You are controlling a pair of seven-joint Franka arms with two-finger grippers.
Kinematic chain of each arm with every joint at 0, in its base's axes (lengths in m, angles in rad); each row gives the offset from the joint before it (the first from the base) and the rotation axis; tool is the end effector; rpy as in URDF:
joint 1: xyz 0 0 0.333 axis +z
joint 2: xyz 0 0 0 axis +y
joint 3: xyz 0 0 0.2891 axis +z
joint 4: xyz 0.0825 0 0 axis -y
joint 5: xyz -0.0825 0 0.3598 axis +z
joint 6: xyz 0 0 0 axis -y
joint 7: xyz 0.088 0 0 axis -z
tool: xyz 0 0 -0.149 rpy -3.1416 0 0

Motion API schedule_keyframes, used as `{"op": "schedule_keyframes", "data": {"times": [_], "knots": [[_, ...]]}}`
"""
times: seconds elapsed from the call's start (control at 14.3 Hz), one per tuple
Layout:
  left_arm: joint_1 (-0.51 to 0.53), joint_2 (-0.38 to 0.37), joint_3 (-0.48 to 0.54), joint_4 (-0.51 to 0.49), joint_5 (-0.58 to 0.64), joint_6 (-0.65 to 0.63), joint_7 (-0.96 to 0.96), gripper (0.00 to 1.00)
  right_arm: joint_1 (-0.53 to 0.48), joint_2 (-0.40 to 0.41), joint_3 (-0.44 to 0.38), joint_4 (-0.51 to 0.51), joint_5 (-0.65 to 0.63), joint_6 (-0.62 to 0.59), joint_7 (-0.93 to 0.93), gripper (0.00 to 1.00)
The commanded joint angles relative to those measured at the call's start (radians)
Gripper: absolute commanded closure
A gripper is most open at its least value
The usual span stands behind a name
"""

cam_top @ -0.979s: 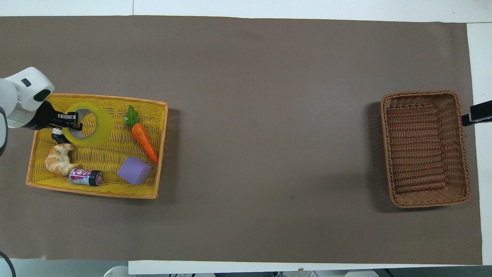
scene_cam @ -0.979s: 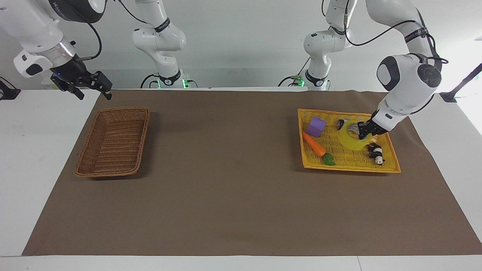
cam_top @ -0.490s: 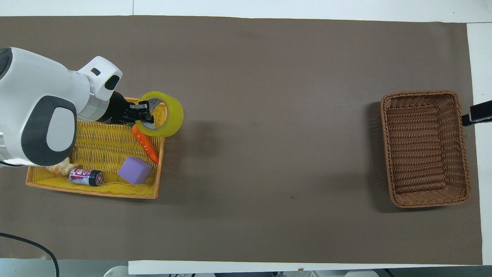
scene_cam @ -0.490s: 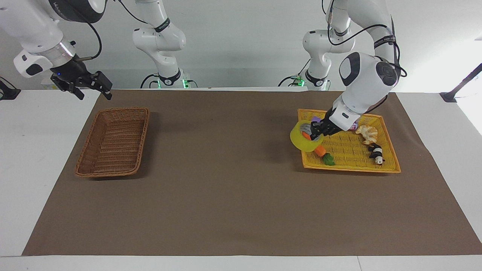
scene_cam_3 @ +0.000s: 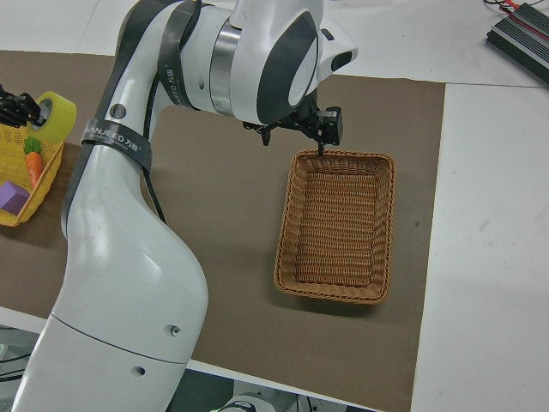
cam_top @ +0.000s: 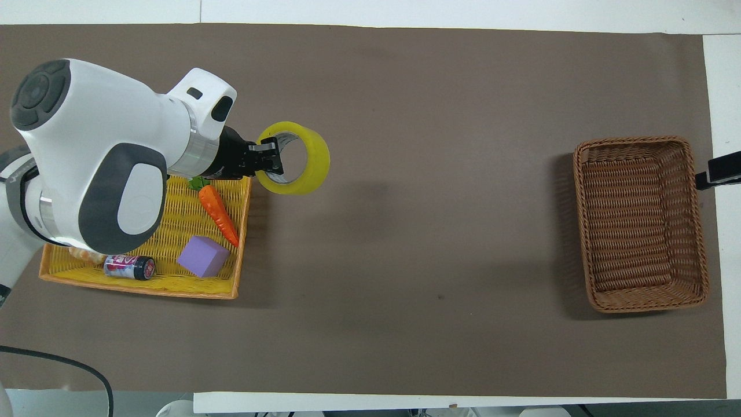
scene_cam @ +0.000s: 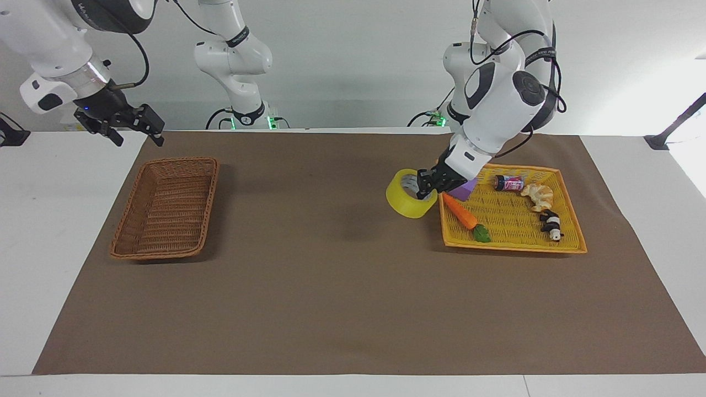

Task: Move tape to another basket
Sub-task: 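Lift the tape with the left gripper while the right gripper approaches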

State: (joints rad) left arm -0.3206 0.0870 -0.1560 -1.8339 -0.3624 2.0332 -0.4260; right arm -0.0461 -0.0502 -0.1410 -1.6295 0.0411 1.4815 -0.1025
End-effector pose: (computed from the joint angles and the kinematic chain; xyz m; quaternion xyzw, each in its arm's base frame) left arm 0.5006 -0.2941 0.4365 0.9824 0.0469 -0.0253 0.1791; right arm 0.4937 -0.0884 0.5484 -0.9977 0.0411 0.0451 0.0309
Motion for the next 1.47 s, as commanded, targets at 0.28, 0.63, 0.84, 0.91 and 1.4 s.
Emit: {"op": "schedule_keyframes", "data": {"times": [0.28, 0.63, 0.84, 0.91, 1.4], "knots": [[-0.069, 0.007, 0.01, 0.041, -0.044, -0.059, -0.003, 1.0, -0.043, -0.03, -0.009, -0.033, 0.268, -0.003, -0.086, 0.01], [-0.074, 0.01, 0.013, 0.061, -0.081, -0.077, 0.0, 1.0, -0.029, -0.033, -0.006, -0.194, 0.771, 0.151, -0.094, 0.0], [-0.075, 0.01, 0.013, 0.059, -0.081, -0.077, -0.002, 1.0, 0.076, 0.007, -0.002, -0.237, 0.954, 0.323, -0.126, 0.0], [-0.075, 0.008, 0.013, 0.056, -0.081, -0.077, -0.002, 1.0, 0.115, 0.033, -0.002, -0.237, 0.997, 0.373, -0.173, 0.0], [-0.072, 0.007, 0.015, 0.056, -0.073, -0.088, -0.005, 1.0, 0.443, 0.09, 0.0, -0.302, 1.243, 0.747, -0.202, 0.0]]}}
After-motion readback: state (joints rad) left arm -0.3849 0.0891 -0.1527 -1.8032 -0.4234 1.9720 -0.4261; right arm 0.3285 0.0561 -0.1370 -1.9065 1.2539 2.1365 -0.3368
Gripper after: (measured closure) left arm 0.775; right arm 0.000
